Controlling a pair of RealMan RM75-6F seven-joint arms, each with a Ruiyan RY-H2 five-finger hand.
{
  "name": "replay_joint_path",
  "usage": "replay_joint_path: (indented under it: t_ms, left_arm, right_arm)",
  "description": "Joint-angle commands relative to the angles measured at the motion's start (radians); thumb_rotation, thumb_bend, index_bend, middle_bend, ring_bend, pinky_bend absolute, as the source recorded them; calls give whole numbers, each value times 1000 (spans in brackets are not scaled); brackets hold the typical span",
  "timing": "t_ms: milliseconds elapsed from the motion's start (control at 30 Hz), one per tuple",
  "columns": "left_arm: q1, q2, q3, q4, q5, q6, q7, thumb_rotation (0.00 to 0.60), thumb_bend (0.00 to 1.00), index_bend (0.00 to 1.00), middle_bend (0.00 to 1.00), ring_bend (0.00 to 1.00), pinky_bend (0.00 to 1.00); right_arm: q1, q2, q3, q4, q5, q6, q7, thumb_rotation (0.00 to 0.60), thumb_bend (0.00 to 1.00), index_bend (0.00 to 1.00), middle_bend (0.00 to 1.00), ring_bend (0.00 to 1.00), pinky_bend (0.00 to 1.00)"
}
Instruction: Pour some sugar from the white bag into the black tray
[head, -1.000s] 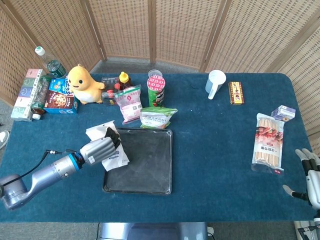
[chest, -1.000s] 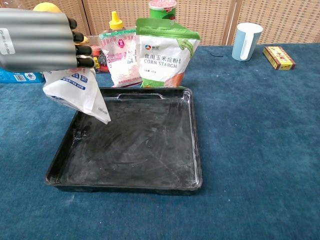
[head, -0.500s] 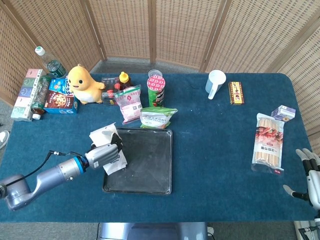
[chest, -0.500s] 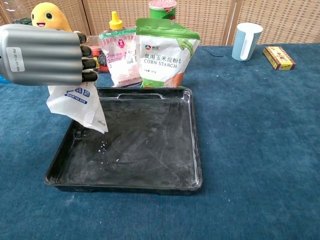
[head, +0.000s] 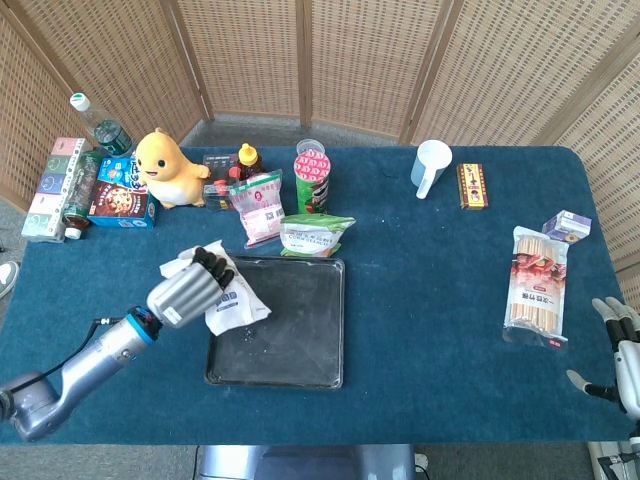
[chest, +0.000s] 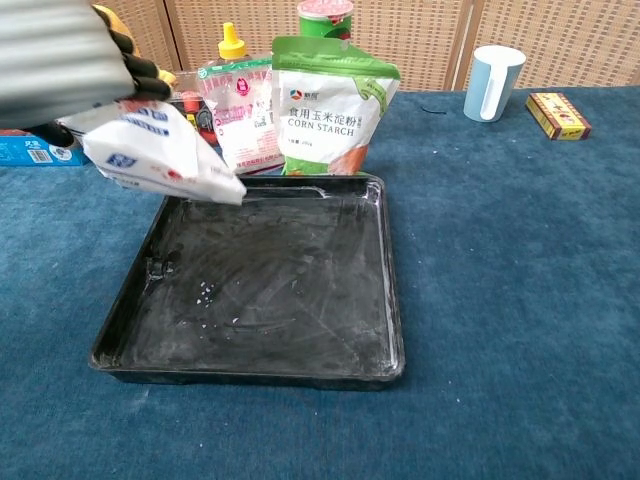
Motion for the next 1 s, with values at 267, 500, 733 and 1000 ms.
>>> replay_joint_path:
  t_ms: [267,500,733,1000]
  left_arm:
    - [203,-209,17,161,-216,237,-549,600,383,636,486,523,586]
    - [244,-266,-10,215,-300,261,-727,600,383,636,486,523,586]
    - [259,-338,-35,277,-368,244,-874,600,383,637,486,522,582]
    - [252,-442,-51,372,-414,205,-965,600,379,636,485,518,539]
  right_arm:
    - [5,-9,-5,-7,-2,-5,-27,600,26,7,0,0,17]
    - [7,-12,-4,-4,4,-9,-31,600,26,7,0,0,17]
    - [12,-16,-6,-4,5,-18,-39,600,26,7,0,0,17]
    - [16,-19,-6,0,15,-30,-39,600,26,7,0,0,17]
